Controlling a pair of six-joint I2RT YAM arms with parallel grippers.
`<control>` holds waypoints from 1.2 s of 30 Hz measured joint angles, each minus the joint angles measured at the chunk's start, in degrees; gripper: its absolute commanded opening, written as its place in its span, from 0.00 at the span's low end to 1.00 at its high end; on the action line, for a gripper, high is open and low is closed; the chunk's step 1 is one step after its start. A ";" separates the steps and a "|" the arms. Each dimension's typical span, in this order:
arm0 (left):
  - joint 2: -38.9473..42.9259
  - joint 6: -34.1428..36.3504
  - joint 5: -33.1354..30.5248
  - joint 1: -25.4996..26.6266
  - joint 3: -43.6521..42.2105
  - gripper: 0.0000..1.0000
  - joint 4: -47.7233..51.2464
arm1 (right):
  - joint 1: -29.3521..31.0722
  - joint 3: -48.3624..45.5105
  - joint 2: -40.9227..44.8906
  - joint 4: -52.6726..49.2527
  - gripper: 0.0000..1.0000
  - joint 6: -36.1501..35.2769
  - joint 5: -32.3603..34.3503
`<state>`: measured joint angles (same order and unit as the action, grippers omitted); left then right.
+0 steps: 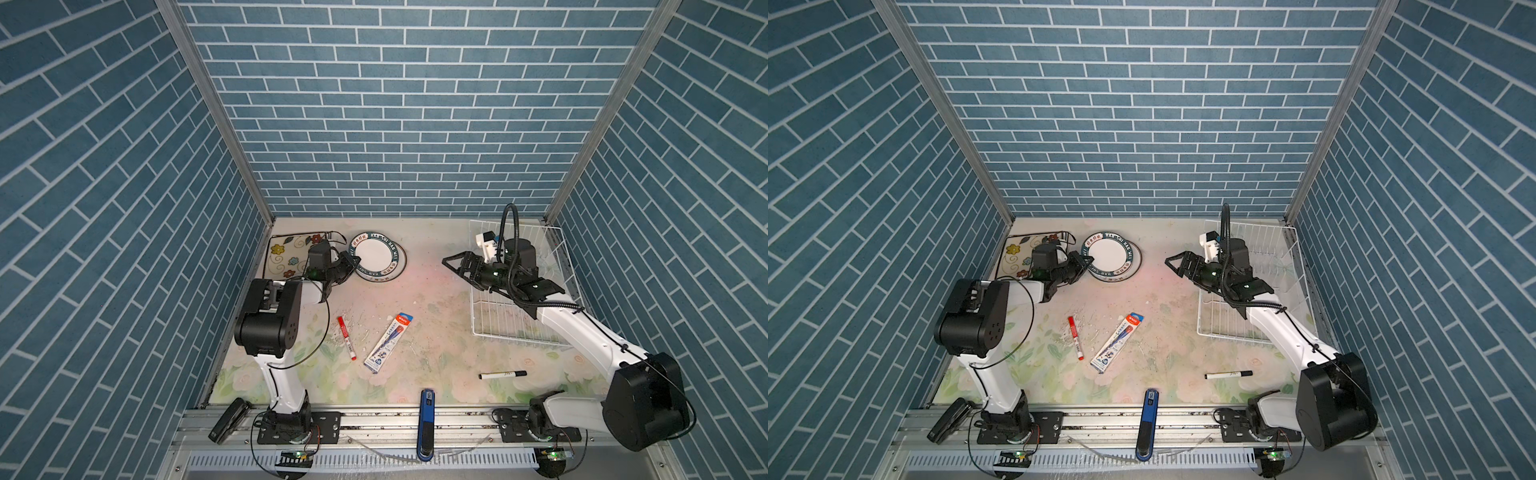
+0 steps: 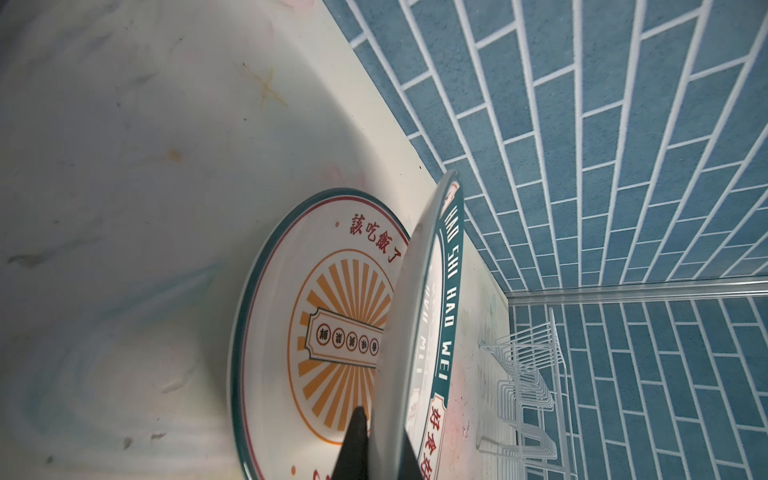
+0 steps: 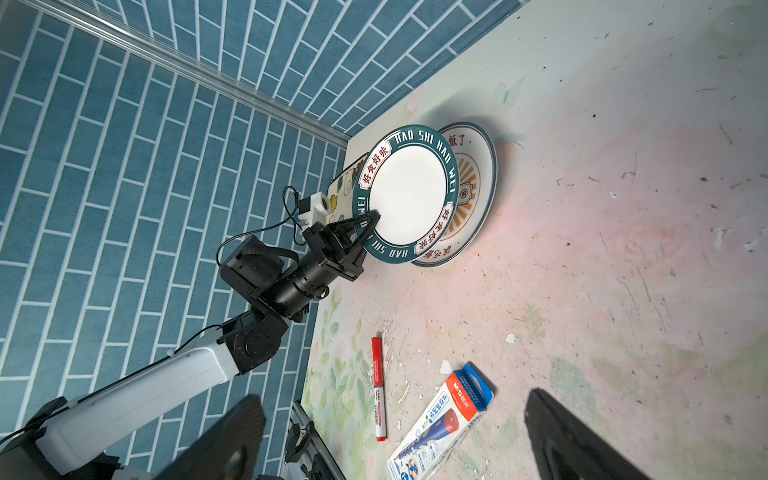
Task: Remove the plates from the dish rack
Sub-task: 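Open and withdraw the right gripper while the left gripper holds the plate, then lower the green-rimmed plate onto the sunburst plate with the left gripper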
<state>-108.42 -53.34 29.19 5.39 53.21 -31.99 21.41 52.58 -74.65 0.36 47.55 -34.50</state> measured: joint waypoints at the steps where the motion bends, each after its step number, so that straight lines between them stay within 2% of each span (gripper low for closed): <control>1: -0.37 0.00 0.00 0.02 0.26 0.00 0.02 | 0.00 0.00 0.07 0.00 0.99 0.00 0.13; 17: -4.15 0.28 0.24 1.73 4.04 0.00 1.55 | 0.00 -0.02 0.09 0.00 0.99 -0.02 0.44; 34: -4.61 1.97 0.17 2.03 5.01 0.00 4.81 | -0.11 -0.02 0.83 -1.84 0.99 -0.11 1.81; 36: -4.63 2.01 0.13 2.03 5.07 0.09 4.96 | -0.11 -0.02 0.85 -2.03 0.99 -0.13 1.92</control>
<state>-113.06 -51.33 29.32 7.42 58.28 -27.03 21.30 52.56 -73.80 -1.67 47.42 -32.58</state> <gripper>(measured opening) 0.092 0.988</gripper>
